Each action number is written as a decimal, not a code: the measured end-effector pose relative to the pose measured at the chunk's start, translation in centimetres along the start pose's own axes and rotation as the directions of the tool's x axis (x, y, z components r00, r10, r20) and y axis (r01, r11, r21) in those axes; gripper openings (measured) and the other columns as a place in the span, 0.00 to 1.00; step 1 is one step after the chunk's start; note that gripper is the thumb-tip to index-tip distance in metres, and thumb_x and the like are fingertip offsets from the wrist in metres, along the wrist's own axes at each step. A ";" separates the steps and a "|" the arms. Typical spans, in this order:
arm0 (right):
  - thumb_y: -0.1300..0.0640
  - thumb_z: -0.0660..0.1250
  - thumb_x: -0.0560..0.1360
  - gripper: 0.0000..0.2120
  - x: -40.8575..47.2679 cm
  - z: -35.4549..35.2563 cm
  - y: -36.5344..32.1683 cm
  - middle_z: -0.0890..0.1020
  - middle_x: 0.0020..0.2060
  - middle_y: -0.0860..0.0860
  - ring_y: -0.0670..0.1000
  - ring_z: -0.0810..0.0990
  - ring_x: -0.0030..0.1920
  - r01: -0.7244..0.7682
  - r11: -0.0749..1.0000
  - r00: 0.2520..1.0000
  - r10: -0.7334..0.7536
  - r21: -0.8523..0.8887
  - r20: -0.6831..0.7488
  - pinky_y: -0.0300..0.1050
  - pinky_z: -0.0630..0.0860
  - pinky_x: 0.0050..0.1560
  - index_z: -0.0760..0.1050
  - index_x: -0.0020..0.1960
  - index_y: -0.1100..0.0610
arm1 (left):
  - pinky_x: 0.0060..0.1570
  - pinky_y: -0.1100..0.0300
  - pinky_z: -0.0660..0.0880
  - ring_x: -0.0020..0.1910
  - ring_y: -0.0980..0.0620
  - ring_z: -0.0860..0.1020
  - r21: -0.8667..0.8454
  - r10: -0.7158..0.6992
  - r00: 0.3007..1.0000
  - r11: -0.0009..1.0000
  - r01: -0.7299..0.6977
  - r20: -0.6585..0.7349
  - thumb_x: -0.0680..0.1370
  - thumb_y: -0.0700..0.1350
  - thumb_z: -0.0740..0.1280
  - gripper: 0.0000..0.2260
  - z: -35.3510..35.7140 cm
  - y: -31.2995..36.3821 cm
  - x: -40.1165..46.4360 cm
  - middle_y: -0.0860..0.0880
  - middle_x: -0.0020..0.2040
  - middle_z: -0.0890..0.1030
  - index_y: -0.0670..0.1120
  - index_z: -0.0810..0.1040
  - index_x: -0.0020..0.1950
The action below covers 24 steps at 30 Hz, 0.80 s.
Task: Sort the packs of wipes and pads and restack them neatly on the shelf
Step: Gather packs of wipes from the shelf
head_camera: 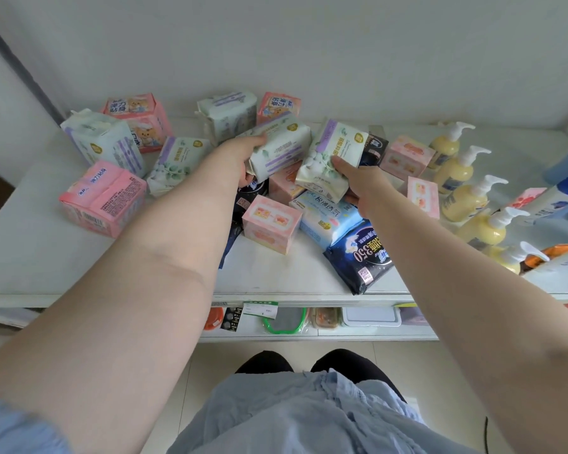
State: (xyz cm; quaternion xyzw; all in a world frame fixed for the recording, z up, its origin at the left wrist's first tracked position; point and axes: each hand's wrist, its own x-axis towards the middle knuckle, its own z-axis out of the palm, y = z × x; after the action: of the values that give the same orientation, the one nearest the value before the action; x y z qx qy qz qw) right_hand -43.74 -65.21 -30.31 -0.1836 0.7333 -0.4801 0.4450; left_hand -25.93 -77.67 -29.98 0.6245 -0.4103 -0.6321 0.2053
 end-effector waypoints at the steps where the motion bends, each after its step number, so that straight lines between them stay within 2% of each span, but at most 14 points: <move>1: 0.48 0.75 0.71 0.18 -0.1 0.0 0.0 0.85 0.47 0.52 0.52 0.84 0.45 0.001 1.000 1.000 -0.001 -0.007 0.003 0.47 0.82 0.49 0.78 0.56 0.58 | 0.44 0.62 0.68 0.41 0.53 0.74 -0.008 -0.015 1.000 1.000 0.015 0.008 0.75 0.54 0.70 0.14 -0.1 0.1 -0.2 0.50 0.41 0.76 0.46 0.71 0.42; 5: 0.46 0.77 0.68 0.23 -0.5 0.2 -0.6 0.85 0.48 0.52 0.53 0.84 0.48 -0.021 0.999 1.000 0.021 -0.046 0.004 0.51 0.82 0.52 0.77 0.56 0.57 | 0.37 0.63 0.67 0.36 0.54 0.73 -0.010 -0.002 0.999 1.000 0.002 0.042 0.77 0.48 0.69 0.09 0.3 0.0 -1.0 0.50 0.40 0.75 0.46 0.72 0.42; 6: 0.45 0.77 0.68 0.23 -0.5 0.2 -0.7 0.85 0.48 0.52 0.53 0.84 0.47 -0.027 0.999 1.000 0.027 -0.043 0.004 0.50 0.82 0.49 0.77 0.56 0.57 | 0.40 0.62 0.69 0.39 0.54 0.75 -0.017 -0.001 0.999 1.000 0.002 0.044 0.77 0.48 0.69 0.08 0.5 -0.2 -0.4 0.50 0.43 0.76 0.46 0.73 0.44; 7: 0.46 0.76 0.69 0.22 -0.5 0.2 -0.8 0.85 0.47 0.52 0.52 0.84 0.45 -0.029 0.999 1.000 0.029 -0.037 0.001 0.47 0.83 0.45 0.77 0.55 0.58 | 0.47 0.60 0.73 0.46 0.52 0.76 -0.037 0.017 0.999 0.999 -0.015 0.047 0.77 0.49 0.69 0.09 0.8 -0.3 -0.4 0.49 0.49 0.77 0.45 0.75 0.51; 9: 0.47 0.75 0.70 0.19 -0.6 0.2 -0.8 0.84 0.47 0.52 0.51 0.84 0.44 -0.029 1.000 1.000 0.029 -0.008 -0.001 0.45 0.82 0.40 0.76 0.55 0.57 | 0.65 0.53 0.69 0.60 0.49 0.74 -0.085 0.069 0.997 0.994 -0.066 0.035 0.75 0.53 0.70 0.23 1.3 -0.5 -0.3 0.50 0.61 0.74 0.44 0.71 0.66; 10: 0.47 0.75 0.70 0.19 -0.5 0.2 -0.6 0.84 0.48 0.52 0.52 0.84 0.45 -0.030 1.000 1.000 0.030 0.005 -0.005 0.46 0.83 0.42 0.76 0.55 0.57 | 0.68 0.50 0.67 0.65 0.47 0.72 -0.111 0.077 0.997 0.991 -0.075 0.013 0.73 0.56 0.71 0.31 1.8 -0.7 -0.1 0.49 0.67 0.72 0.45 0.67 0.70; 12: 0.47 0.75 0.70 0.17 -0.5 0.3 -0.5 0.85 0.49 0.53 0.52 0.85 0.47 -0.029 0.999 0.999 0.029 0.025 -0.014 0.50 0.83 0.48 0.76 0.52 0.56 | 0.68 0.47 0.67 0.68 0.44 0.70 -0.147 0.112 0.994 0.983 -0.113 -0.014 0.70 0.60 0.72 0.38 2.4 -0.9 -0.5 0.46 0.71 0.69 0.45 0.62 0.74; 15: 0.48 0.76 0.70 0.14 -1.3 0.3 -0.6 0.85 0.47 0.52 0.52 0.85 0.47 -0.016 0.999 0.999 0.018 0.051 -0.038 0.50 0.82 0.51 0.75 0.46 0.54 | 0.58 0.50 0.75 0.62 0.44 0.75 -0.252 0.154 0.984 0.953 -0.171 -0.087 0.66 0.60 0.76 0.39 2.9 -0.9 -0.3 0.45 0.67 0.73 0.46 0.64 0.69; 17: 0.49 0.77 0.69 0.13 -2.2 -0.1 -1.0 0.85 0.46 0.52 0.51 0.85 0.45 0.009 0.997 0.998 -0.004 0.073 -0.070 0.49 0.82 0.50 0.77 0.45 0.54 | 0.55 0.49 0.76 0.58 0.47 0.77 -0.330 0.217 0.960 0.906 -0.265 -0.177 0.65 0.54 0.78 0.37 2.3 -0.8 -0.4 0.47 0.63 0.75 0.46 0.62 0.65; 19: 0.52 0.77 0.70 0.11 -3.5 -0.8 -1.5 0.85 0.44 0.51 0.48 0.84 0.37 0.028 0.993 0.996 -0.019 0.118 -0.083 0.42 0.82 0.39 0.79 0.47 0.55 | 0.57 0.46 0.77 0.56 0.47 0.78 -0.344 0.255 0.943 0.884 -0.317 -0.214 0.63 0.51 0.79 0.37 1.1 -0.1 -1.7 0.49 0.60 0.77 0.49 0.60 0.63; 21: 0.54 0.76 0.71 0.10 -5.0 -1.8 -2.1 0.84 0.41 0.49 0.44 0.82 0.31 0.034 0.984 0.996 -0.019 0.176 -0.087 0.36 0.78 0.28 0.78 0.49 0.55 | 0.58 0.48 0.76 0.55 0.48 0.78 -0.323 0.275 0.936 0.885 -0.335 -0.218 0.64 0.49 0.79 0.35 -0.3 0.5 -3.3 0.50 0.56 0.77 0.50 0.60 0.61; 22: 0.55 0.75 0.71 0.11 -5.7 -2.3 -2.2 0.83 0.40 0.48 0.44 0.81 0.31 0.032 0.979 0.996 -0.015 0.201 -0.084 0.37 0.78 0.29 0.77 0.50 0.55 | 0.59 0.49 0.75 0.56 0.49 0.78 -0.299 0.287 0.935 0.891 -0.340 -0.209 0.66 0.48 0.79 0.34 -0.9 0.7 -3.9 0.50 0.56 0.77 0.50 0.60 0.62; 24: 0.54 0.75 0.71 0.14 -7.2 -3.2 -2.5 0.83 0.40 0.48 0.46 0.82 0.37 0.014 0.973 0.997 0.003 0.232 -0.073 0.43 0.82 0.42 0.77 0.55 0.55 | 0.59 0.52 0.73 0.57 0.50 0.77 -0.285 0.298 0.939 0.897 -0.337 -0.172 0.67 0.45 0.78 0.34 -2.0 0.8 -5.0 0.50 0.57 0.78 0.48 0.60 0.63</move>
State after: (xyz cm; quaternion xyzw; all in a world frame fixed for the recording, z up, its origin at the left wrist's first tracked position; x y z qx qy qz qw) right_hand -42.92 -59.68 -24.29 -0.1147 0.6873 -0.5702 0.4351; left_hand -23.51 -74.85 -26.02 0.5472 -0.3888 -0.6063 0.4264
